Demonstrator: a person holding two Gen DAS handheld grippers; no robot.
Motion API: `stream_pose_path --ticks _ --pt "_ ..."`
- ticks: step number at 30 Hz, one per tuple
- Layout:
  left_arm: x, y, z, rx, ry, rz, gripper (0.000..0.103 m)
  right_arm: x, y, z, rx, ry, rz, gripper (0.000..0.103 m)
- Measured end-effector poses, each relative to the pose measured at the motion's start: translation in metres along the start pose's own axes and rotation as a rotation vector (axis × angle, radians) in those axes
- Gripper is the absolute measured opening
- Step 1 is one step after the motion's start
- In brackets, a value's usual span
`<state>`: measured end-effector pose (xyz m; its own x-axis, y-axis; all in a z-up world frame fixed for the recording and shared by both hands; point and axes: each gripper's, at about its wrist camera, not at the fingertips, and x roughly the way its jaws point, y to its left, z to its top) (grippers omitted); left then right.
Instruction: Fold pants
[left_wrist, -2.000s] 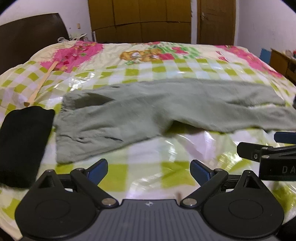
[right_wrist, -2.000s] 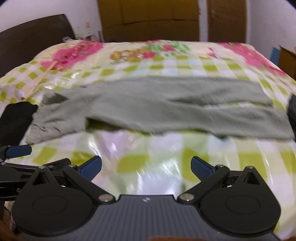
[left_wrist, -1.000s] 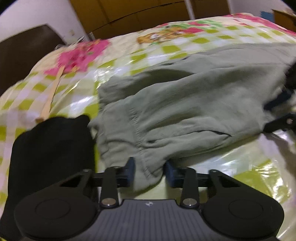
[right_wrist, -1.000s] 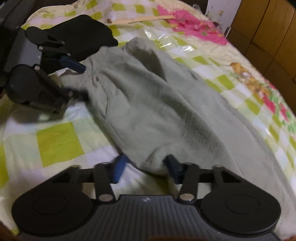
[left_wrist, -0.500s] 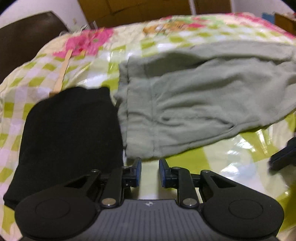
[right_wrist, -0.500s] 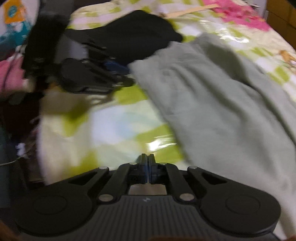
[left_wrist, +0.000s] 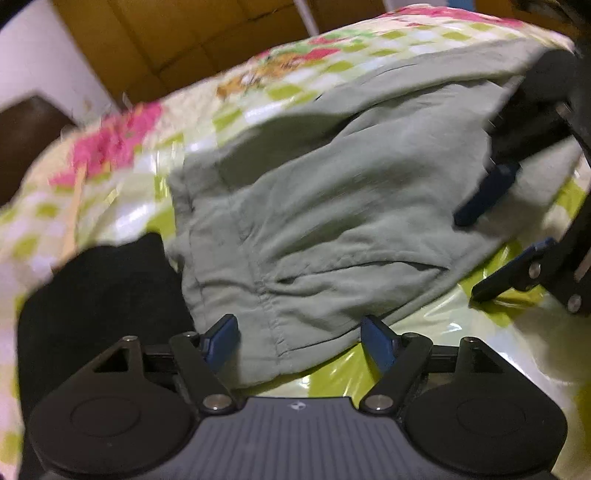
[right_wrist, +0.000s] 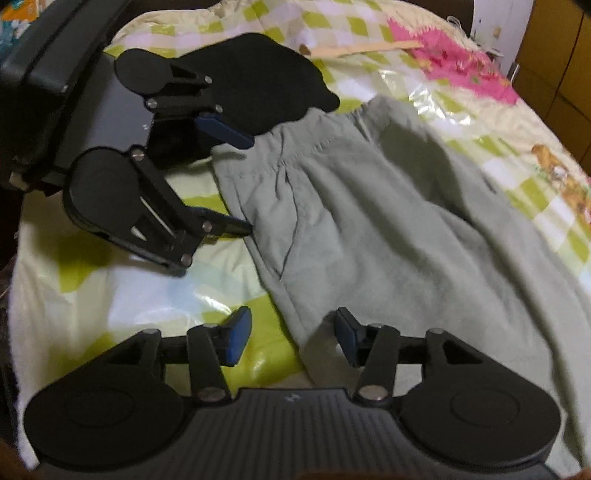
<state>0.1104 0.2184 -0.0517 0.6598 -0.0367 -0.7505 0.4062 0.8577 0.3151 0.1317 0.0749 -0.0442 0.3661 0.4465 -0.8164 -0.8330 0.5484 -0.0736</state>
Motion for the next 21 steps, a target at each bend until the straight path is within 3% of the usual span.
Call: stream_pose_path --ticks 1,3,4,6,11,16,21 --pt "0.002 0.006 -0.001 -0.034 0.013 -0.011 0.087 0.003 -0.001 0.002 0.029 0.007 0.008 0.046" --pt "0.003 0.017 -0.006 -0.097 0.034 -0.013 0.087 0.005 -0.001 0.004 0.099 0.016 0.049 0.031" --pt "0.003 0.021 -0.009 -0.124 0.038 -0.016 0.085 0.006 0.000 0.006 0.118 0.021 0.068 0.028" --pt "-0.001 0.021 -0.014 -0.138 0.048 -0.008 0.083 0.007 0.007 0.009 0.120 0.027 0.092 0.019" --pt "-0.017 0.012 -0.026 -0.098 0.082 0.025 0.075 0.008 0.025 0.015 0.141 0.042 0.181 0.016" --pt "-0.033 0.017 -0.028 -0.141 0.093 0.028 0.073 0.010 0.038 0.020 0.141 0.034 0.206 0.017" --pt "-0.056 0.015 -0.021 -0.197 0.065 0.050 0.073 -0.019 0.011 0.016 0.301 -0.043 0.233 0.022"
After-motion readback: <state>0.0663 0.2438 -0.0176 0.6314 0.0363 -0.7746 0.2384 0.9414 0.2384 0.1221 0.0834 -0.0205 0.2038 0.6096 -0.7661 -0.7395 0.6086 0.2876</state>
